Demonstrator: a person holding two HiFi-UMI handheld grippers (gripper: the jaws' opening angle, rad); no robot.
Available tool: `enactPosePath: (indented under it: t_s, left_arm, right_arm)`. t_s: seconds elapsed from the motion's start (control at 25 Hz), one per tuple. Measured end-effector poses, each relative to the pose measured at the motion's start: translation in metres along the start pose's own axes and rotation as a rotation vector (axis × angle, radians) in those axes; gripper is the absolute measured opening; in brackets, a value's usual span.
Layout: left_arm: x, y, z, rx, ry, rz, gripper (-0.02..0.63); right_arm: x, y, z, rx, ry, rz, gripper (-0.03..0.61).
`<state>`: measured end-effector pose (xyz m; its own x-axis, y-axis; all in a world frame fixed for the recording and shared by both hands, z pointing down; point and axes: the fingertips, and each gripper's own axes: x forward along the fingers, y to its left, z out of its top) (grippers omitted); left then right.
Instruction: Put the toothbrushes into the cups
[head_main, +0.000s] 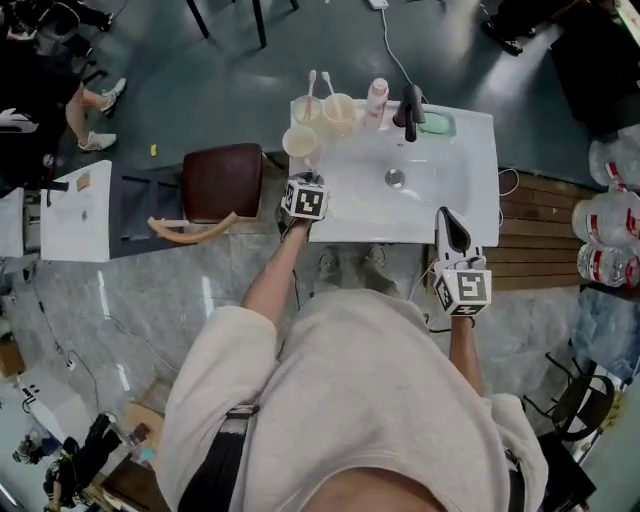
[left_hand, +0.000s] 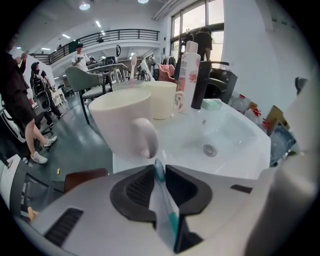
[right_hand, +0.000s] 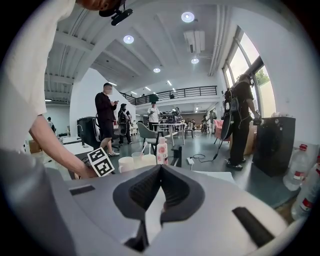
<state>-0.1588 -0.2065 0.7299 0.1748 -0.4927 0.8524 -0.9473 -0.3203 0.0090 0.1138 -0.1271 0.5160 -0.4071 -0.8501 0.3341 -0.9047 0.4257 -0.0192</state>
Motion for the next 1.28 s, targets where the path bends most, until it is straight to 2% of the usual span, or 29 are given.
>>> enactPosePath:
  t_s: [0.2, 0.36, 0.92, 1.28]
  left_arm:
    - [-0.006, -0.003, 0.002, -0.003, -0.010, -0.009, 0.061]
    - [-0.017, -0.005, 0.004, -0.007, -0.051, -0.026, 0.060]
    - [-0.114, 0.007, 0.035, -0.088, -0.327, -0.035, 0.058]
    - [-0.186, 0.020, 0.039, -0.129, -0.485, -0.021, 0.055]
  right_arm:
    - [0.001, 0.000, 0.002, -0.002, -0.003, 0.004, 0.000]
    - [0.005, 0.001, 0.002, -0.007, -0.004, 0.015, 0.000]
    - [0.031, 0.035, 0.013, -0.037, -0.021, 0.126, 0.000]
    - [0.047, 0.061, 0.024, -0.057, -0.032, 0.194, 0.000]
